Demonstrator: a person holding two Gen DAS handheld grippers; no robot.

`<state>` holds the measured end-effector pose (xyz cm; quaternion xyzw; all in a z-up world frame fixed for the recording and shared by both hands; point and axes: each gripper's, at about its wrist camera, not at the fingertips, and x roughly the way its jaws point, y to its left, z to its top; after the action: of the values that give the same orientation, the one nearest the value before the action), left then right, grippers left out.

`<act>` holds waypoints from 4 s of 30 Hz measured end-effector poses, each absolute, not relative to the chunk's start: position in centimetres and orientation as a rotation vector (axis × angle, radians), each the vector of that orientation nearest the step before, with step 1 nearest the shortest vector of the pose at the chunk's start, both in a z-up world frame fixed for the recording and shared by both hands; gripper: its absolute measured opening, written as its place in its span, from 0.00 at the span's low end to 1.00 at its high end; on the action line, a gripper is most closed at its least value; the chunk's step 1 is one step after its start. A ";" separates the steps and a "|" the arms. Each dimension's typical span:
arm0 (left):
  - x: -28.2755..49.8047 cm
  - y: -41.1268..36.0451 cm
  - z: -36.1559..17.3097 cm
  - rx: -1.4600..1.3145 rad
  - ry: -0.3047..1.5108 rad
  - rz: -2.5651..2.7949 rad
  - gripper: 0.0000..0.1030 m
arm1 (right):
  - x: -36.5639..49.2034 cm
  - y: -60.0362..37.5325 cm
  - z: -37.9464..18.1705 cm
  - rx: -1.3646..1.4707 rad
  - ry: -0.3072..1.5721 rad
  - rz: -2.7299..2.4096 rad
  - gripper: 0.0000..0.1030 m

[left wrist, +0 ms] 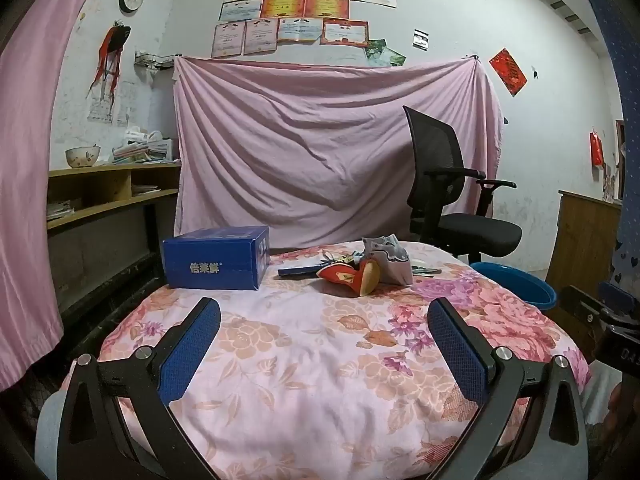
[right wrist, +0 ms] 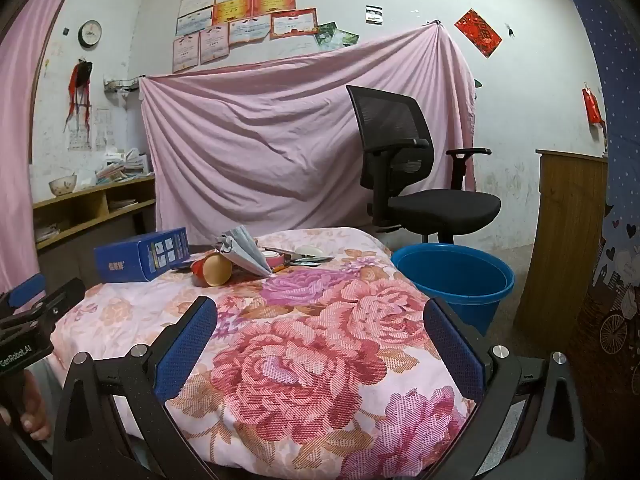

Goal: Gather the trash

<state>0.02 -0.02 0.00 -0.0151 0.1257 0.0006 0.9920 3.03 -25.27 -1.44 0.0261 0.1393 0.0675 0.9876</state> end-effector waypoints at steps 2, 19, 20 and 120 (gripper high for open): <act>0.0 0.0 0.0 -0.043 0.250 0.002 0.99 | 3.0 -25.3 -1.5 0.055 0.278 0.136 1.00; -0.1 0.1 -0.1 -0.040 0.249 0.002 0.99 | 3.0 -25.3 -1.4 0.058 0.276 0.138 1.00; -0.1 0.2 -0.1 -0.041 0.250 0.000 0.99 | 3.0 -25.3 -1.4 0.059 0.276 0.137 1.00; 11.5 1.1 3.1 -0.015 0.215 0.000 0.99 | 12.1 -24.9 4.3 0.078 0.185 0.245 1.00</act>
<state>11.49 1.14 3.08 -0.0074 0.1075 0.0002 0.9942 12.12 -24.86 4.25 0.0389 0.0923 0.1222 0.9874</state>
